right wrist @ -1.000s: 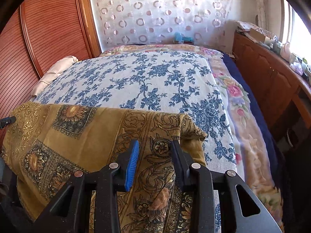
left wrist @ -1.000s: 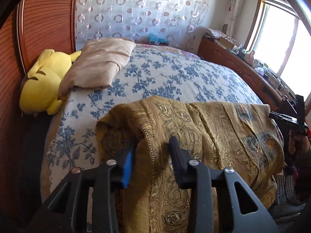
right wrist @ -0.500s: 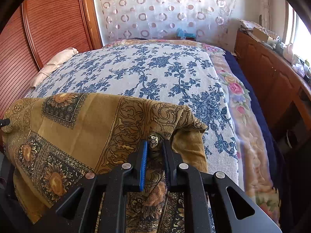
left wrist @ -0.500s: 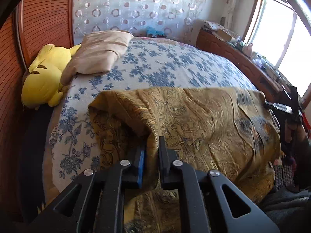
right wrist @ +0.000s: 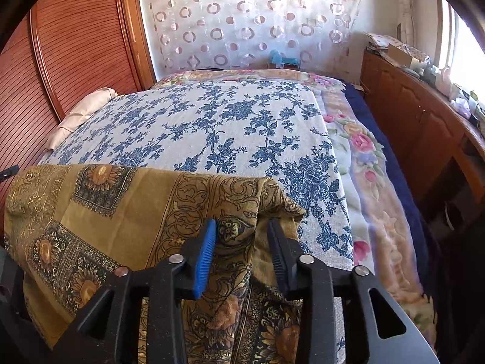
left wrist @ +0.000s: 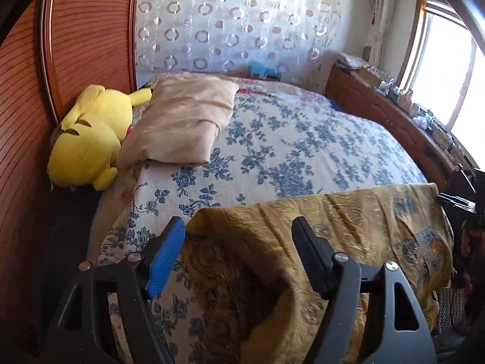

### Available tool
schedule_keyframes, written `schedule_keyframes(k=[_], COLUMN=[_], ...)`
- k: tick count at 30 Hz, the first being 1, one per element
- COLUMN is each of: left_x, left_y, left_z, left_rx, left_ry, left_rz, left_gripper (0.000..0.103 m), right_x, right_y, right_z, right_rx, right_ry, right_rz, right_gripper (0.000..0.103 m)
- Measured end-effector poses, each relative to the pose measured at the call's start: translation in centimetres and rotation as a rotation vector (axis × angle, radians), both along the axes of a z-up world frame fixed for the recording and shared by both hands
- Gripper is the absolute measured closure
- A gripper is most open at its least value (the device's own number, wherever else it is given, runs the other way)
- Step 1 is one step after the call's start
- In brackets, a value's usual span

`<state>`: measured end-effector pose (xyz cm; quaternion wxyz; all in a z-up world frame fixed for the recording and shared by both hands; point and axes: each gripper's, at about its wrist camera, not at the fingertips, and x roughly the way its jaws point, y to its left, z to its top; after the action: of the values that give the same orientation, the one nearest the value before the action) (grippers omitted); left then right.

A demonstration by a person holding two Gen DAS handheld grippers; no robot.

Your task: Fold small clothes

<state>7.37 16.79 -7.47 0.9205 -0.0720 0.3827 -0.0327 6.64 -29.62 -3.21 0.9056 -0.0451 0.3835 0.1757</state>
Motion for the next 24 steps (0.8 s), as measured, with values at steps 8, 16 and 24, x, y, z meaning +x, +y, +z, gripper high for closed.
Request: schedule_keyframes(k=[8,16,24], left_x=[2.3,2.3,2.3], left_y=[0.5,0.1,-0.2], left_z=[-3.3,-3.8,-3.9], left_rx=[0.028,0.06,0.093], left_ry=[0.11,0.116,0.105], left_rz=[0.006,-0.01,-0.022], left_gripper=[0.029,0.028,0.029], right_x=[1.6,3.5,4.2], right_y=[0.1,0.0,-0.8], right_z=[-0.5,-1.5,-2.0], right_rx=[-0.043,-0.042,0.002], right_ry=[-0.002,0.025,0.039], right_rz=[-0.024,-0.015,-0.007], right_gripper=[0.04,0.037,0.037])
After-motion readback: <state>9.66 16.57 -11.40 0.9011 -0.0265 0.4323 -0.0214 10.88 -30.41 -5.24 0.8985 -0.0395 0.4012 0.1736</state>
